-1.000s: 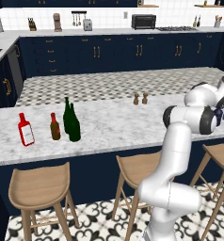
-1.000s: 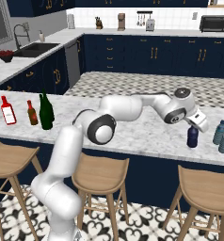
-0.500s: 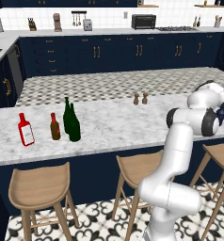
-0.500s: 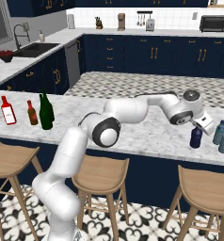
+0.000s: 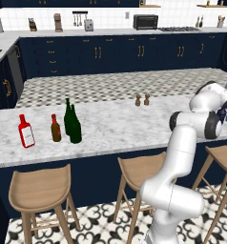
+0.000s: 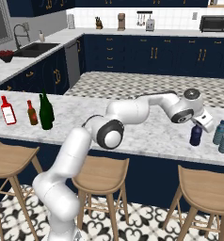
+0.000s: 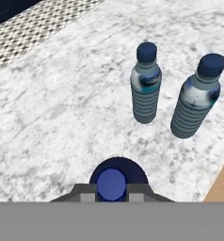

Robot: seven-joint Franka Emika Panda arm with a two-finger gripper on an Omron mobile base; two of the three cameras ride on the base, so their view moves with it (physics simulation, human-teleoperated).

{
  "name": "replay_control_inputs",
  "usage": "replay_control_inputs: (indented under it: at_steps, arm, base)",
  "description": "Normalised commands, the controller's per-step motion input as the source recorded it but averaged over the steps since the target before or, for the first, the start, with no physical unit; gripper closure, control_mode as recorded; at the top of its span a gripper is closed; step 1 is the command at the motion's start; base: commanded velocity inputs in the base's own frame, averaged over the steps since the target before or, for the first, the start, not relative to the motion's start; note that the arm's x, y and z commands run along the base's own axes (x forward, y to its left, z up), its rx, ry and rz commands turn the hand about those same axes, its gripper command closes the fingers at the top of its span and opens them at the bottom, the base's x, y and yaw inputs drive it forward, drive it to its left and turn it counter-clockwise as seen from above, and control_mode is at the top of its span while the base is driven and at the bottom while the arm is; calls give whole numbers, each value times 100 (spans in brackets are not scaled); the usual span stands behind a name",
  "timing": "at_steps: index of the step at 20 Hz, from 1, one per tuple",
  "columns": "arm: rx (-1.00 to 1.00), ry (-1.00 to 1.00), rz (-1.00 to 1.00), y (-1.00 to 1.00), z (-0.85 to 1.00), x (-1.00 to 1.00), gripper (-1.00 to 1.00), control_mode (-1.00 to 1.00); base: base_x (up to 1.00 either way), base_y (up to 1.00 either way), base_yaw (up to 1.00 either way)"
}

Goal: Move the plastic bottles in the middle to the plastics group, and the glass bottles in the middle to the glass group.

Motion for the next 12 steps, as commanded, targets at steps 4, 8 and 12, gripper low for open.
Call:
replay_control_inputs:
  at_steps: [4, 8, 12]
  arm:
    - [0, 0, 0, -2, -1, 17, 100, -100]
    - [0, 5, 0, -1, -19, 0, 100, -100]
    - [0, 2, 0, 0, -23, 0, 100, -100]
  base:
    - [0, 0, 0]
    - [0, 0, 0]
    - [0, 0, 0]
